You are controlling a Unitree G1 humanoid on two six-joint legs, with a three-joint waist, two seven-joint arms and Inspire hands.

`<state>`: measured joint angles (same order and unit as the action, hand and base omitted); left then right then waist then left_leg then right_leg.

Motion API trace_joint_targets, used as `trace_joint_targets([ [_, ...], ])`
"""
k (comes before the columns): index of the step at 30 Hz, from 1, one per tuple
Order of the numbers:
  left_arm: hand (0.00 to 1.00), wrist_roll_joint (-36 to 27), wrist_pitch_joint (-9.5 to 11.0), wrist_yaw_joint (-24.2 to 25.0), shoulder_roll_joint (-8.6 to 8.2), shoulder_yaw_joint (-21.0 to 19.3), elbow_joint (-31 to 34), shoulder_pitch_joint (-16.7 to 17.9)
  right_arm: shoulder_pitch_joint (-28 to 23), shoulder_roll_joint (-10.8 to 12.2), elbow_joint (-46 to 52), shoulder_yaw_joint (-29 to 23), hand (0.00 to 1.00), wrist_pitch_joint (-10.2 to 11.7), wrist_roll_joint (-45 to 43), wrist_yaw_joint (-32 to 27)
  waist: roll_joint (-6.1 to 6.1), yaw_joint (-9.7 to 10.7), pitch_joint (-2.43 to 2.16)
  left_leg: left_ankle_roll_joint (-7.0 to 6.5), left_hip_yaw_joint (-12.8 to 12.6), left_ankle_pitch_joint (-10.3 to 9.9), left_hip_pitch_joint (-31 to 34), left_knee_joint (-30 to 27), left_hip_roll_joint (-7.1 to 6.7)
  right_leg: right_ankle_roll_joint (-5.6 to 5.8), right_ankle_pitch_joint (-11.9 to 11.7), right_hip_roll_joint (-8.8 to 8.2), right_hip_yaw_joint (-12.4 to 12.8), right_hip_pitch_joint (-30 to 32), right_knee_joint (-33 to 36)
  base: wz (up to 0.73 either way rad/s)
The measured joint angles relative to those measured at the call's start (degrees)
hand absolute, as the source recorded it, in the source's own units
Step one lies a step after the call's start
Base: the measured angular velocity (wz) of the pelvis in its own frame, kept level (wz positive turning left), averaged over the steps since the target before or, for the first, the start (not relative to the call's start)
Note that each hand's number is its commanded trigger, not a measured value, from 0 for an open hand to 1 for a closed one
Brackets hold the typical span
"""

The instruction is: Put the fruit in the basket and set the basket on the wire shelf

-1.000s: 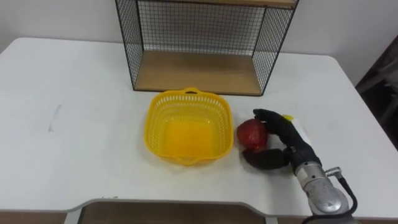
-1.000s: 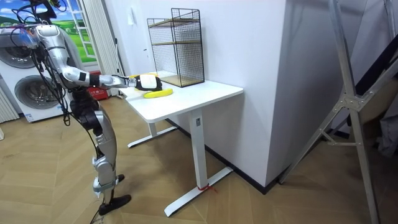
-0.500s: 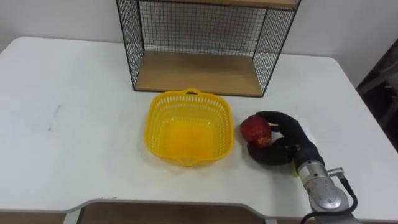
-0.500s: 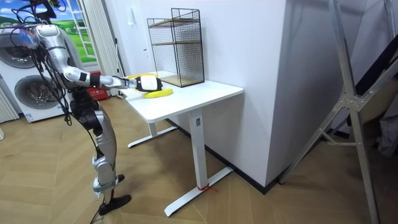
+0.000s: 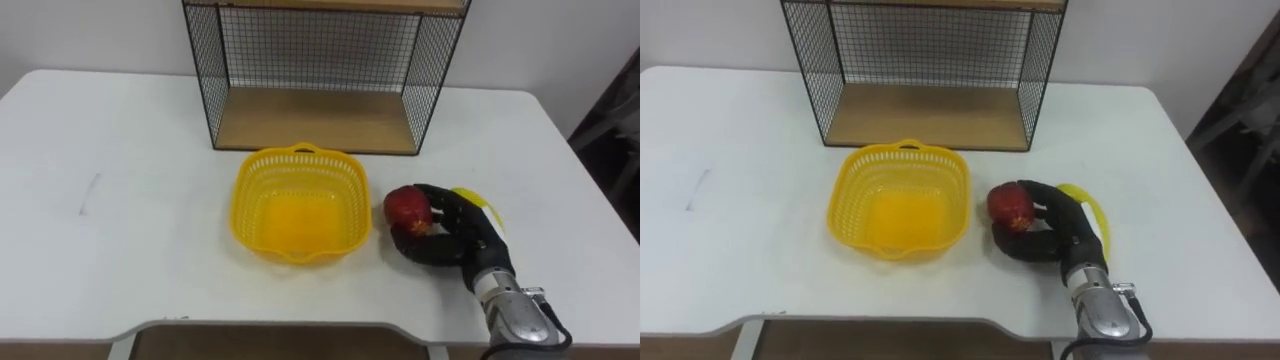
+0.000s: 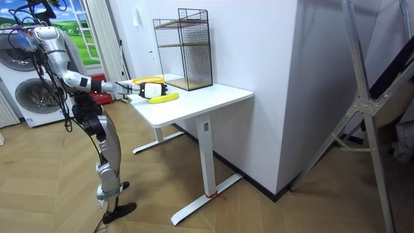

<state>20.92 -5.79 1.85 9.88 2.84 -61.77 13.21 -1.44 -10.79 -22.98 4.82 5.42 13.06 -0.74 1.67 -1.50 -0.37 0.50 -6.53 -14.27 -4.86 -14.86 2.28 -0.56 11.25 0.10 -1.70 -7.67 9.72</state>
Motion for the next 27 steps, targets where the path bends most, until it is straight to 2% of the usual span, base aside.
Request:
trace_joint_targets([
  [3,0.00,0.01,0.74,-0.34,-0.59,-0.45,-0.04,0.02,-1.53,0.00,3.41,0.09,1.00,-0.11,0.38,-0.60,-0.87,-0.31,0.28,0.00,-0.48,-0.01,0.13,0.16,0.03,0.01,0.00,-0.01,0.24,0.35,0.01,-0.06],
  [4,0.00,0.01,1.21,-0.37,-0.85,-0.52,-0.04,0.03,-2.11,0.01,5.64,0.09,1.00,-0.11,0.41,-0.64,-1.27,-0.23,0.53,0.00,-0.65,-0.01,0.17,0.28,0.03,0.01,-0.01,-0.02,0.41,0.52,0.03,-0.10],
  [6,0.00,0.02,1.44,-0.42,-1.47,-1.06,-0.16,0.42,-2.57,-0.04,8.83,0.05,1.00,-0.11,0.45,-0.98,-1.92,-0.26,0.60,-0.01,-1.08,0.00,0.14,0.67,0.03,0.02,-0.01,-0.01,0.88,0.90,0.09,-0.12],
  [8,0.00,0.03,2.20,-0.82,-1.91,-1.15,-0.18,1.15,-2.66,-0.23,12.82,-0.08,1.00,-0.10,2.21,-2.32,-2.19,-0.21,0.43,0.01,-1.29,0.19,0.05,1.34,-0.04,0.02,0.00,-0.01,1.35,1.29,0.13,-0.09],
  [12,0.00,0.03,2.76,-1.26,-2.46,-2.72,-0.13,1.60,-2.56,-0.22,17.97,-2.33,1.00,0.00,3.33,-3.93,-1.79,-0.39,0.28,0.09,-1.12,0.26,0.07,1.46,-0.04,0.02,0.02,0.04,1.28,1.27,-0.04,0.00],
  [14,0.00,0.02,2.94,-1.19,-2.37,-2.72,-0.13,1.66,-2.57,-0.26,21.07,-2.99,1.00,0.01,3.52,-4.56,-0.92,-0.42,0.59,0.11,-1.16,0.27,0.17,1.47,-0.04,0.02,0.02,0.06,1.30,1.37,-0.10,0.00],
  [15,0.00,0.01,3.08,-1.16,-2.35,-2.72,-0.14,1.69,-2.57,-0.25,21.83,-3.19,1.00,0.01,3.51,-4.59,-0.74,-0.42,0.59,0.11,-1.20,0.27,0.26,1.46,-0.04,0.02,0.02,0.05,1.29,1.47,-0.10,-0.03],
  [18,0.00,0.03,3.41,-0.70,-1.85,-2.76,-0.14,1.90,-2.57,-0.25,25.05,-3.98,1.00,0.01,2.57,-4.53,0.03,-0.40,0.31,0.10,-1.34,0.26,0.33,1.46,-0.06,0.02,0.01,0.00,1.33,1.65,-0.02,-0.02],
  [22,0.00,0.00,3.44,-0.02,-1.53,-2.53,-0.21,1.95,-2.52,-0.26,29.33,-3.77,1.00,0.02,-1.34,-4.47,0.11,-0.46,0.22,0.10,-1.34,0.27,0.28,1.43,-0.03,0.03,0.00,0.04,1.31,1.68,0.12,0.00],
  [27,0.00,-0.10,3.39,-0.15,-1.40,-0.65,-0.23,1.69,-2.49,-0.69,30.11,-3.05,1.00,0.02,-5.55,-4.66,-0.05,-0.58,0.31,0.09,-1.37,0.27,0.17,1.34,0.00,0.03,0.00,0.08,1.40,1.83,0.70,0.00],
])
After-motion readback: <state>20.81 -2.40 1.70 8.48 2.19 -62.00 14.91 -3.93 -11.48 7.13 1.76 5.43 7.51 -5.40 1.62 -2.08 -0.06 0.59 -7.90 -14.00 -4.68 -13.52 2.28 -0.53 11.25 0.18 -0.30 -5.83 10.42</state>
